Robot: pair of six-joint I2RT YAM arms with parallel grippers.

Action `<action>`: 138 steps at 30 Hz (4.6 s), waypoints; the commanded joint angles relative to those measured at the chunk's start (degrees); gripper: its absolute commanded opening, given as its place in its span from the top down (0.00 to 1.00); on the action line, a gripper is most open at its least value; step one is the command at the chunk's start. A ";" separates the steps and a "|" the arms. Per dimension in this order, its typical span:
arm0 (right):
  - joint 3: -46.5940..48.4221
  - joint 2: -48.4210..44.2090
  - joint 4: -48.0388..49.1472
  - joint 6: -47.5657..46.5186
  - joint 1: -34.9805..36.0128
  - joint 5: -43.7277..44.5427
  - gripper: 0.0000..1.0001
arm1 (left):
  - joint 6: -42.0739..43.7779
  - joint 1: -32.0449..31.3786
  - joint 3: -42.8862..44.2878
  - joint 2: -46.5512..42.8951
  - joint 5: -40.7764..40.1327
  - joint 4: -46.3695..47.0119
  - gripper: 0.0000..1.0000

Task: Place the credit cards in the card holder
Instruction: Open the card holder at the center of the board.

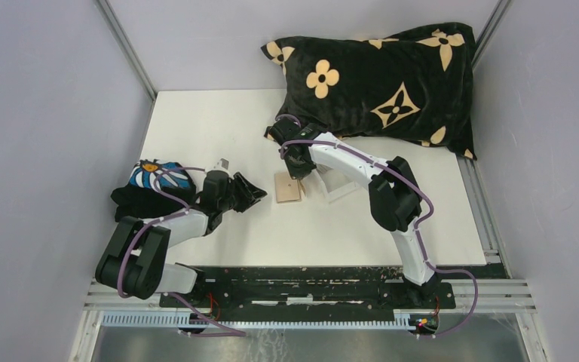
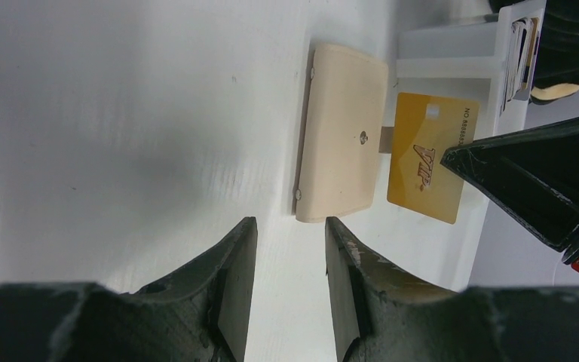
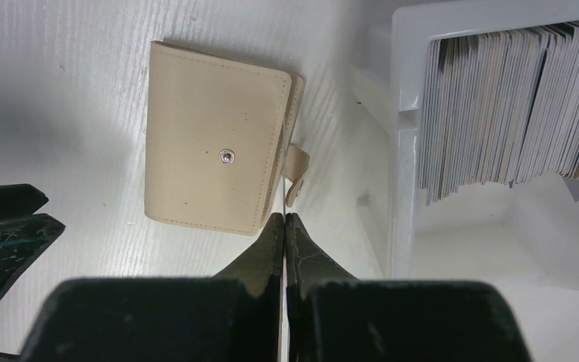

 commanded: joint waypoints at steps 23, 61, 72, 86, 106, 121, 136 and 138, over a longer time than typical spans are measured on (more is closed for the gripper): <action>-7.25 -2.86 9.66 8.80 -3.54 -4.20 0.99 | 6.67 0.21 4.56 2.75 2.62 -1.30 0.56; -9.90 -5.78 12.47 10.07 -5.45 -7.74 0.99 | 8.41 0.16 6.32 4.83 2.56 -3.40 0.59; -12.93 -5.98 16.06 11.64 -6.98 -10.78 0.99 | 8.45 0.20 6.47 6.01 2.63 -3.15 0.60; -16.11 -7.48 20.09 13.47 -8.64 -15.55 0.99 | 7.63 0.20 6.64 7.21 2.50 -2.57 0.61; -19.95 -8.75 25.18 16.16 -9.96 -20.52 0.99 | 7.44 -0.23 6.94 8.24 2.39 -2.69 0.63; -19.26 -10.23 24.89 15.94 -10.05 -21.14 0.99 | 7.35 -0.59 7.90 9.74 2.65 -2.70 0.65; -18.91 -11.57 23.79 15.54 -10.10 -21.51 0.99 | 7.09 -1.53 9.06 11.06 2.89 -2.87 0.66; -19.08 -11.49 23.90 15.59 -10.04 -21.73 0.99 | 7.02 -1.61 9.18 11.03 2.90 -2.87 0.66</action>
